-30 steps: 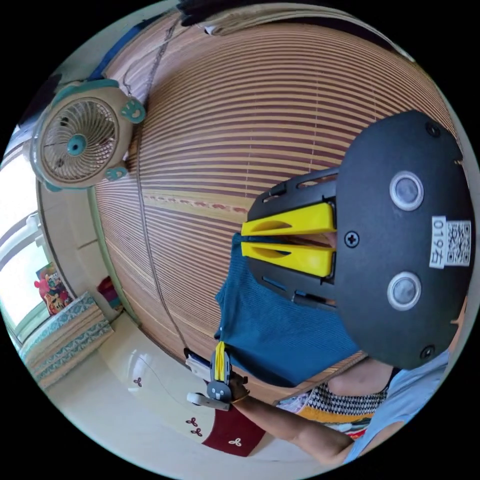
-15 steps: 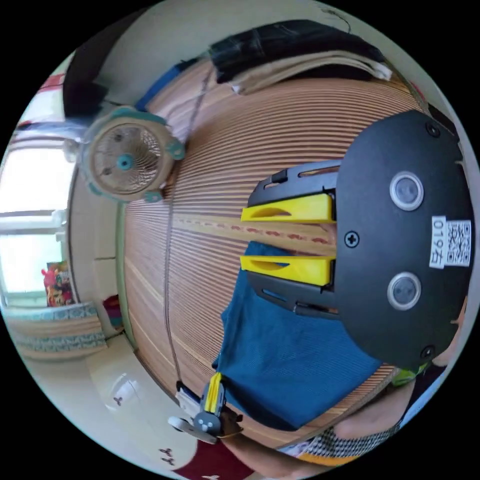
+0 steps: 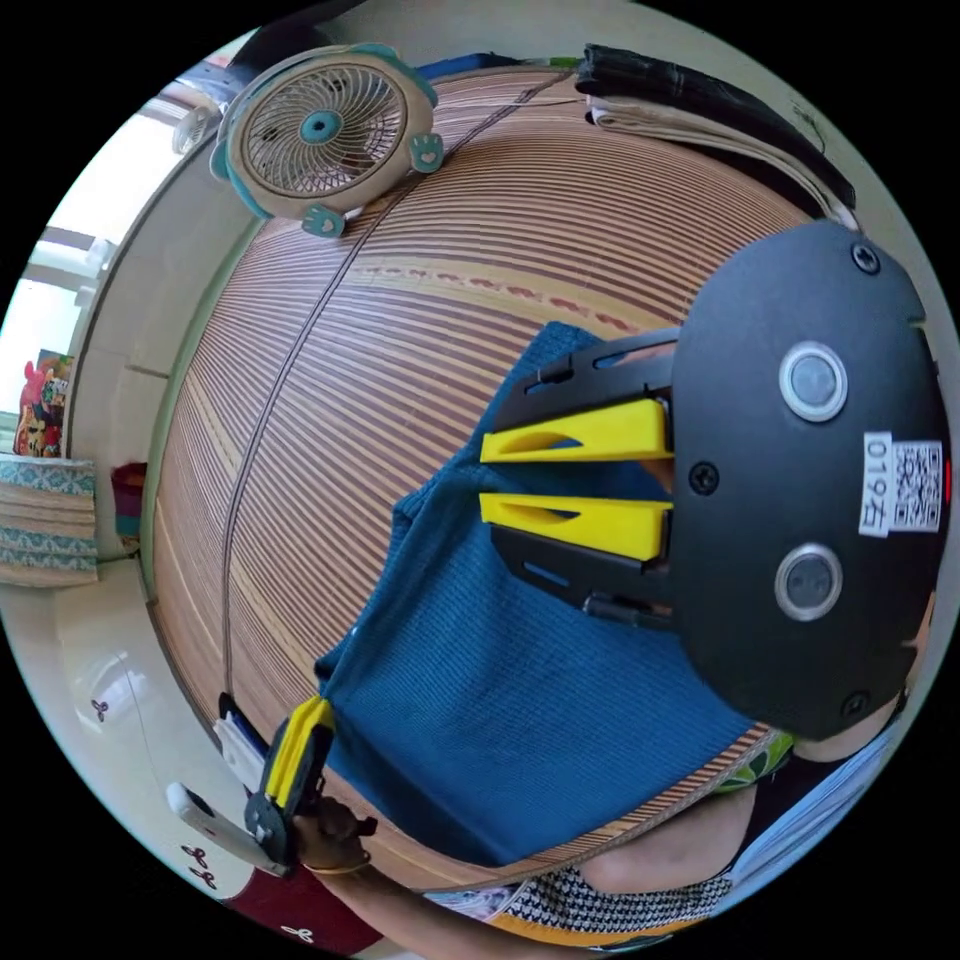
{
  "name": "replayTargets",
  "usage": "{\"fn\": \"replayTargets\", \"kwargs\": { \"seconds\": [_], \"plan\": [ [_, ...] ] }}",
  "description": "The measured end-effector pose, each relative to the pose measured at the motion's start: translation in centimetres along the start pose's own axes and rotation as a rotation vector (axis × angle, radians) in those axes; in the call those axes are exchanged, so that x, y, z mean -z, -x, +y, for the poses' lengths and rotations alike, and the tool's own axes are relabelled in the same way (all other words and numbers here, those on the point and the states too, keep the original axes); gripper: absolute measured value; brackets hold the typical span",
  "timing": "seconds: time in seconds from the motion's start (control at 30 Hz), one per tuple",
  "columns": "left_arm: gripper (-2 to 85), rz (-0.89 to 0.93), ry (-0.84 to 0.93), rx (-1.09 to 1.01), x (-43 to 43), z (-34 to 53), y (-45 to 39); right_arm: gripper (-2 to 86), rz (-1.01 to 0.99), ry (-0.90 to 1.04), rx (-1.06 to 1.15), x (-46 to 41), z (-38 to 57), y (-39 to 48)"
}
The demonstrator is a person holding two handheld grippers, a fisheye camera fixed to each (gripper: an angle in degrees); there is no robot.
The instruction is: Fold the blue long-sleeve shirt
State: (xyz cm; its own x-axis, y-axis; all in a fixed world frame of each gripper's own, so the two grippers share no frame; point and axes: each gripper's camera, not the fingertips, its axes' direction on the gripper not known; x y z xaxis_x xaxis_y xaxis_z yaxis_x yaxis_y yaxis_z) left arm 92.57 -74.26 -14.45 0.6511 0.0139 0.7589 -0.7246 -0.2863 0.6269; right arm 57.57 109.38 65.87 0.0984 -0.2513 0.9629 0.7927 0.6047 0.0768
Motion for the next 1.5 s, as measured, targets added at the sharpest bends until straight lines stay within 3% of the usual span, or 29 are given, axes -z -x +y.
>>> {"fn": "replayTargets", "kwargs": {
  "seconds": [0.23,0.4,0.53,1.03,1.2,1.5],
  "plan": [
    [5.2,0.073,-0.125,0.14,4.7,5.7,7.7,5.6,-0.077,0.017,-0.021,-0.5,-0.9,0.5],
    [9.8,0.028,-0.047,0.092,5.6,9.9,10.2,5.6,-0.061,0.0,-0.008,-0.3,-0.7,2.0],
    [11.1,0.034,-0.066,0.195,6.2,13.7,12.9,5.6,-0.063,0.005,-0.009,0.0,-0.8,2.7],
    [2.8,0.171,-0.159,0.388,6.8,22.8,17.8,5.4,-0.047,0.0,-0.014,3.3,0.6,3.8],
    [3.0,0.09,-0.028,0.378,5.5,24.3,17.6,5.6,-0.041,-0.004,-0.013,5.0,1.5,3.5],
    [7.7,0.139,-0.143,0.518,7.4,31.8,19.6,7.2,-0.074,-0.029,0.027,9.7,4.2,1.4]
  ]
}}
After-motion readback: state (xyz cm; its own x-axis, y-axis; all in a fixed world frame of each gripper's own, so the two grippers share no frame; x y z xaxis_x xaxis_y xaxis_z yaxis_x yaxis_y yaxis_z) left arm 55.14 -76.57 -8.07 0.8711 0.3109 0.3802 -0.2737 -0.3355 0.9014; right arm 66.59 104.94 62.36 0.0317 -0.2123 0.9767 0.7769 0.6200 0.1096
